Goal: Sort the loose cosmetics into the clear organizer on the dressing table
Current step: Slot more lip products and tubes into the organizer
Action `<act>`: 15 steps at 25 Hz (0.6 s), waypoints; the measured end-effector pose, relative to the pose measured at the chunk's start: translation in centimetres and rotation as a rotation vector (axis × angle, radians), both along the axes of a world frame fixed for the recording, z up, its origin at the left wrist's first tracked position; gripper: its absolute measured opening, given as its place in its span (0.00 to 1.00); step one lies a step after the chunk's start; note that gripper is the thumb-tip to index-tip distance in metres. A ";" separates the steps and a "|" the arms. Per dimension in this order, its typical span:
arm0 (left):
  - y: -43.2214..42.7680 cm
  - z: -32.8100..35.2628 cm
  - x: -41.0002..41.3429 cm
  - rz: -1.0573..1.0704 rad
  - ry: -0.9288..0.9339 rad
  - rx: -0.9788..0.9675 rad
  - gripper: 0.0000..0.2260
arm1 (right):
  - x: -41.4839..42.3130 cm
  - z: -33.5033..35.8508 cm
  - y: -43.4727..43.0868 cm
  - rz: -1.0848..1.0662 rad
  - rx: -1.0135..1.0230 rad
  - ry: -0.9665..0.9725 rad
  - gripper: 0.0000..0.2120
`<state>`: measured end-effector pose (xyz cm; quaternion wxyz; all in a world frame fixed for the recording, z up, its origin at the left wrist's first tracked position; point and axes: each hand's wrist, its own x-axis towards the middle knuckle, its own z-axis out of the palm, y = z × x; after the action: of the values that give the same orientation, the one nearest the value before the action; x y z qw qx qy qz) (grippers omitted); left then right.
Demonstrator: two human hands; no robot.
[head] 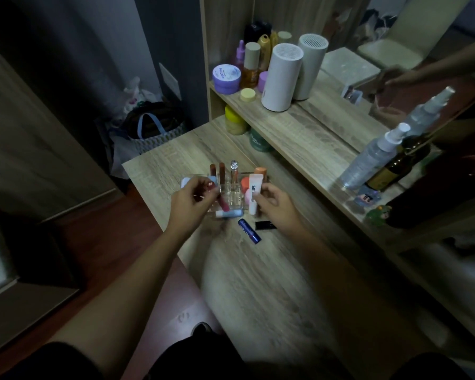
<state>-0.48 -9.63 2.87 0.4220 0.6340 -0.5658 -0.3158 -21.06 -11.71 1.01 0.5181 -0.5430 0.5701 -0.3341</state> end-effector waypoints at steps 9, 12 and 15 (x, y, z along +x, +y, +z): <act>-2.1 0.6 0.1 -0.199 -0.515 -0.213 0.07 | 2.7 -0.8 -2.5 -0.186 -0.091 -0.008 0.12; -2.4 -0.1 -0.2 -0.196 -0.641 -0.201 0.09 | 2.9 -1.5 -2.8 -0.172 -0.097 -0.004 0.12; -2.9 -0.3 -0.6 -0.191 -0.718 -0.191 0.09 | 3.1 -2.2 -3.1 -0.143 -0.073 0.030 0.12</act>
<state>-1.08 -12.54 2.58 0.2228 0.6065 -0.7611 -0.0574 -17.92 -14.84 -1.14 0.4640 -0.5244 0.6027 -0.3827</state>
